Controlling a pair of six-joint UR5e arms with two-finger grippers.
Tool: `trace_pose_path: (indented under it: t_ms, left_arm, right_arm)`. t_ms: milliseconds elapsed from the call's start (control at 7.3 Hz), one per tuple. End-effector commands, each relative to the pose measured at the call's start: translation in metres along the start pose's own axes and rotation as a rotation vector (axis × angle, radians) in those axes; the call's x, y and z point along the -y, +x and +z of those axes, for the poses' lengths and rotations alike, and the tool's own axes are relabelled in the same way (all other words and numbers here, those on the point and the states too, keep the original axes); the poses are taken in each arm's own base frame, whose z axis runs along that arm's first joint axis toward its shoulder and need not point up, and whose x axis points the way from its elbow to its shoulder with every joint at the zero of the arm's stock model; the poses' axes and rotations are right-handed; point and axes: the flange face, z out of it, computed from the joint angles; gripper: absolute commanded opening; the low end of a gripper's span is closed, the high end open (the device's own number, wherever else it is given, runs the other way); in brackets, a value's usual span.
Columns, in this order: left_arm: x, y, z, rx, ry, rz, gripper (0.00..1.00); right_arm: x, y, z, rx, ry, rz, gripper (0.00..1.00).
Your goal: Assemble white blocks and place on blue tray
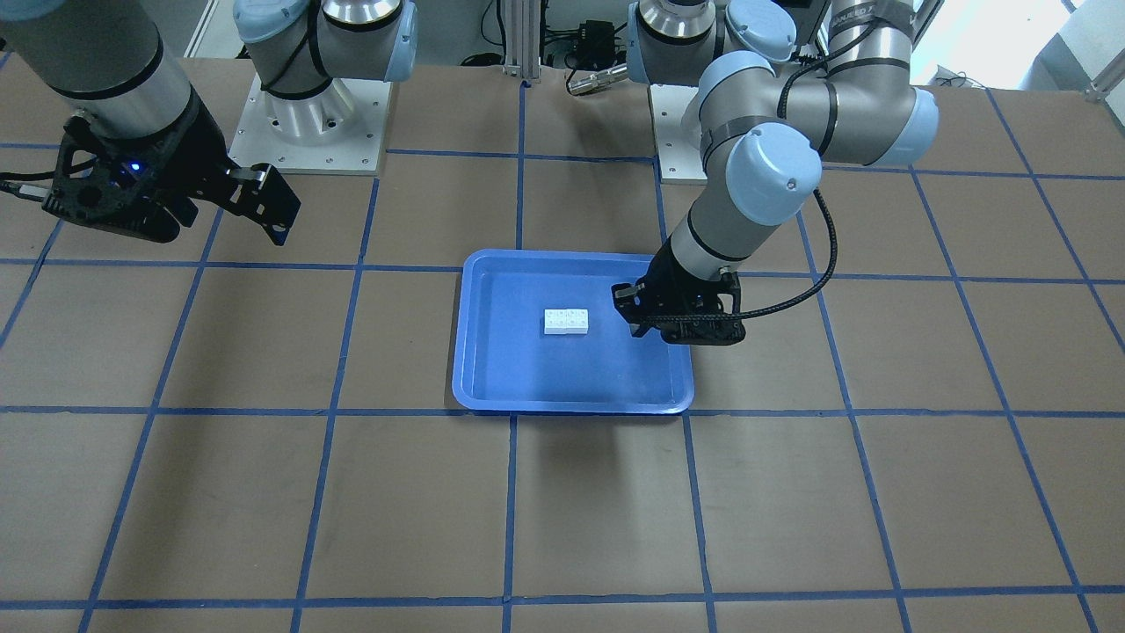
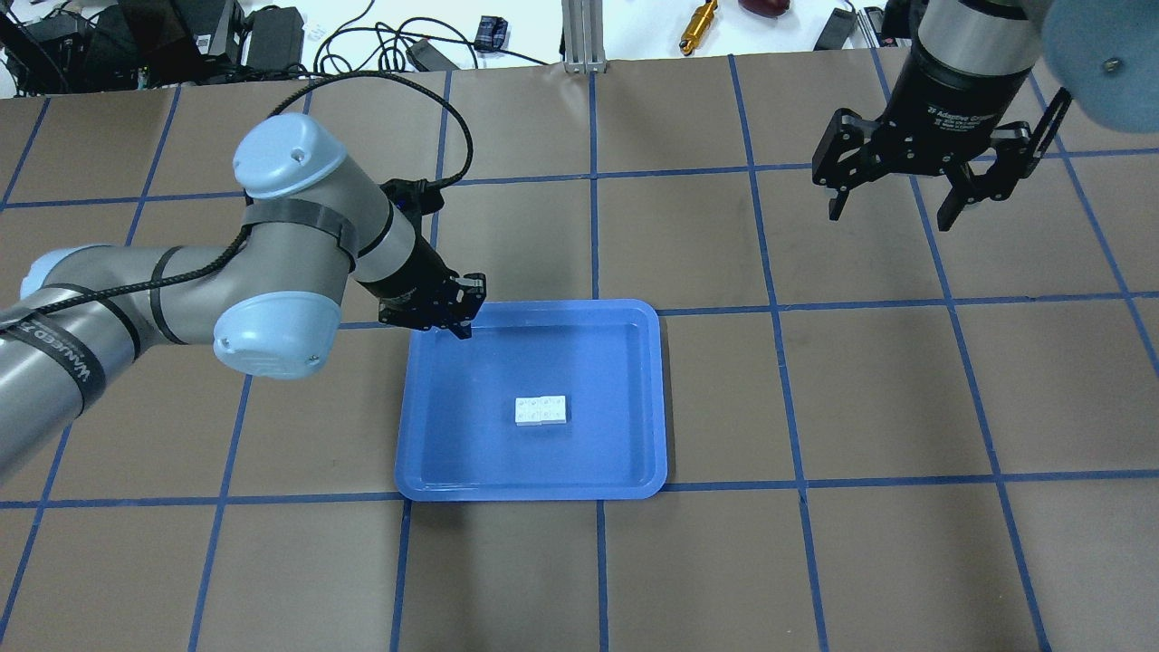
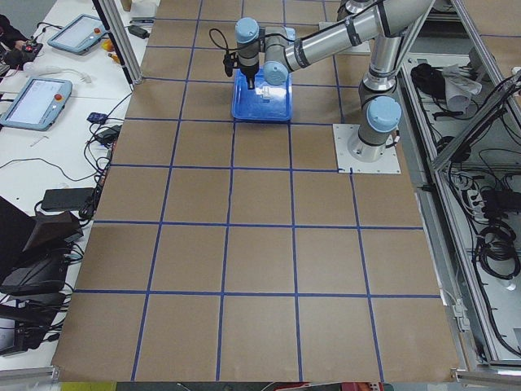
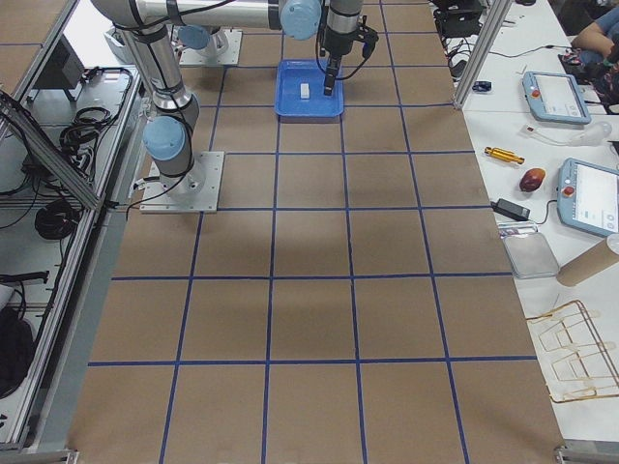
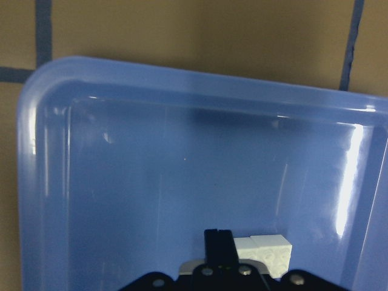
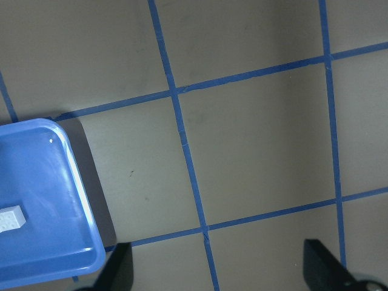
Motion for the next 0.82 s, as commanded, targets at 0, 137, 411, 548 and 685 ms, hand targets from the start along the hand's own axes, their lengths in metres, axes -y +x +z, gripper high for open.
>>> trace_pose_path:
  t_ms: [0,137,411,548,685]
  left_arm:
    - [0.019,-0.02,-0.068,0.017,-0.03,0.026,0.05]
    - [0.024,-0.027,-0.093,0.015,-0.037,0.024,0.05]
    - [0.026,-0.033,-0.13,0.101,-0.017,0.042,0.07]
    - [0.021,-0.031,-0.155,0.112,-0.025,0.041,0.1]
    - [0.019,-0.029,-0.175,0.142,-0.022,0.057,0.21]
  right_arm:
    - [-0.004,-0.006,-0.002,0.019,0.001,-0.027,1.0]
    - [-0.006,-0.009,0.0,0.05,-0.007,-0.077,1.0]
    - [-0.006,-0.009,0.001,0.05,-0.008,-0.079,1.0]
    - [-0.006,-0.008,0.002,0.048,-0.01,-0.071,1.0]
    - [-0.006,-0.008,0.002,0.047,-0.01,-0.071,1.0]
